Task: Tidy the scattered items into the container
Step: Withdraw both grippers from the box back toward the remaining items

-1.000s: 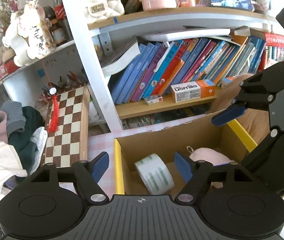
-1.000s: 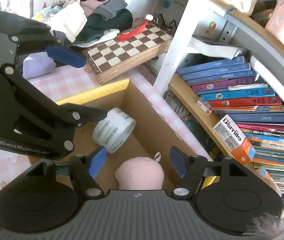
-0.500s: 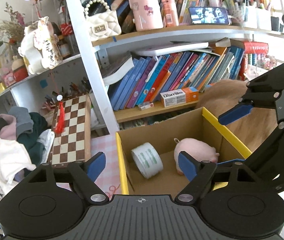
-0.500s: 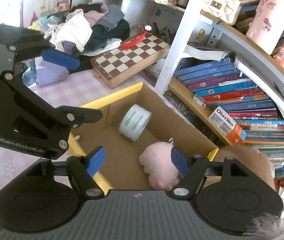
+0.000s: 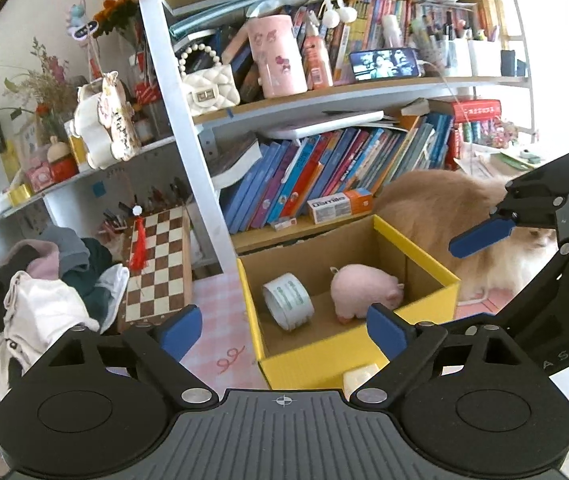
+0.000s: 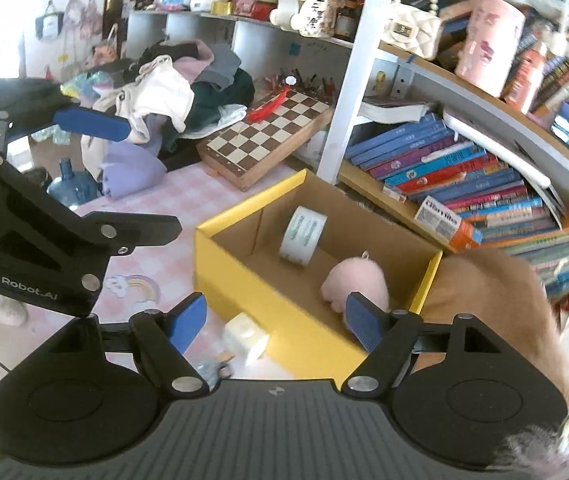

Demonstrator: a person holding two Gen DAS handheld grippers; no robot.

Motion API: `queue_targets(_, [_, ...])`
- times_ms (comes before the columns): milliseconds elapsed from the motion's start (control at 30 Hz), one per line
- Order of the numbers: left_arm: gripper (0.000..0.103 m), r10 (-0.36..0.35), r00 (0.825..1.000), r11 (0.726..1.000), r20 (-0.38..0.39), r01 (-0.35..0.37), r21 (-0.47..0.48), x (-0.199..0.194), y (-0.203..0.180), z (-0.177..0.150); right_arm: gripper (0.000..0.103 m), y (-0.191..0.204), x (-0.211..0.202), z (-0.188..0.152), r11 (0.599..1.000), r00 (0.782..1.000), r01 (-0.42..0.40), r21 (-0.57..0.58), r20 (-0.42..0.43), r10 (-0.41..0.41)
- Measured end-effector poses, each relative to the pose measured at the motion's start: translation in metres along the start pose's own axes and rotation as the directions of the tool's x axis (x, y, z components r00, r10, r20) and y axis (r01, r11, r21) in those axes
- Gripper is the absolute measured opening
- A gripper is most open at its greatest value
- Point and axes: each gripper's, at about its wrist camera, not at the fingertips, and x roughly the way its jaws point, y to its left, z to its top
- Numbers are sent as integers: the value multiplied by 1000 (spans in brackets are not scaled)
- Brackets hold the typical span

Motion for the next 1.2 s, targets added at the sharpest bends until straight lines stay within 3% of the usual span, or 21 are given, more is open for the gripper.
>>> queue_targets(500, [99,36,999,997,13,-35,-66,-47,-14,-47,82,41,-40,-64,982,990,138,131,23,-142])
queue_targets(900, [99,56,996,978,-68,-69,-199,-63,-29,-101,82,71,-57,-125,936,969,233,264,17,-246])
queue_targets(1200, [99,74,991,974,-112,-96,-207,-64,-38,-125,82,86,-52,-157,920,970,242,308,-52,-237])
